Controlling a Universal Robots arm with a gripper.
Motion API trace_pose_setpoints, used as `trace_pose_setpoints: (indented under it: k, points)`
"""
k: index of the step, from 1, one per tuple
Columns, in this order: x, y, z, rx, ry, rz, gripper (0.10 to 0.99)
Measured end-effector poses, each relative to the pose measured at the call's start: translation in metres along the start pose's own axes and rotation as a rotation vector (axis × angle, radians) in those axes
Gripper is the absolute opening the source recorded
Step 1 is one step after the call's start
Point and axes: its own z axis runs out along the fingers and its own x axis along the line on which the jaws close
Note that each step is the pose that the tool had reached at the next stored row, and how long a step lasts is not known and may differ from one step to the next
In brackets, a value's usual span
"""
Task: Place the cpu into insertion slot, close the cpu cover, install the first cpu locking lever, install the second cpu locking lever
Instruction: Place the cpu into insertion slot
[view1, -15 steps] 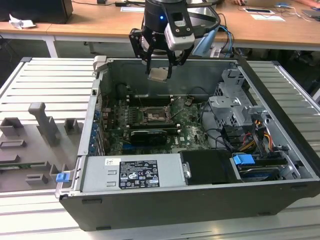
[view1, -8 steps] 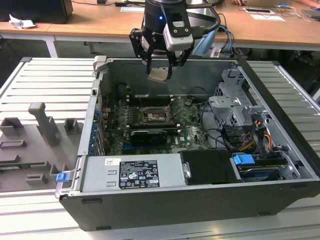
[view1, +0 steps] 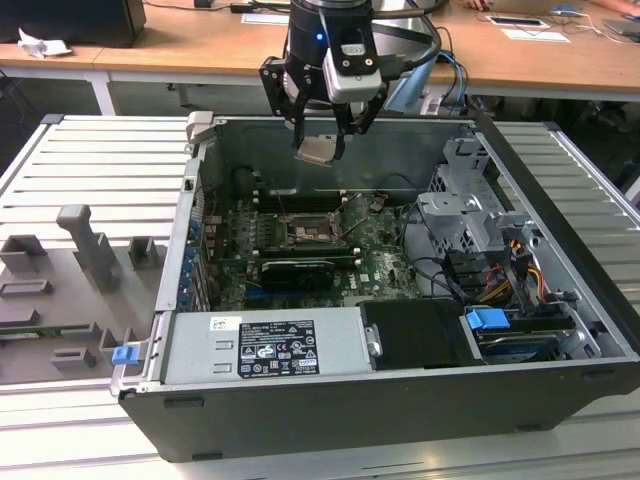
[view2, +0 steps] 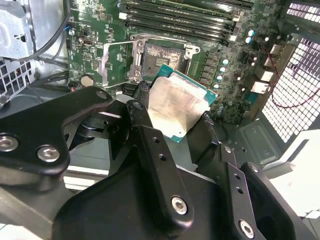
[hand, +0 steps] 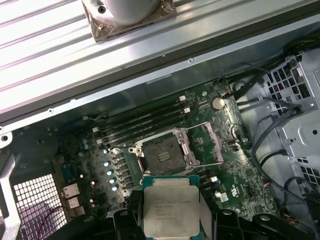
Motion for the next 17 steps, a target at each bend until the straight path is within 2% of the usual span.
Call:
trace_pose_setpoints:
  k: [17]
  points:
    - [0.0, -0.0001, 0.0017, -0.001, -0.0063, 0.088, 0.545]
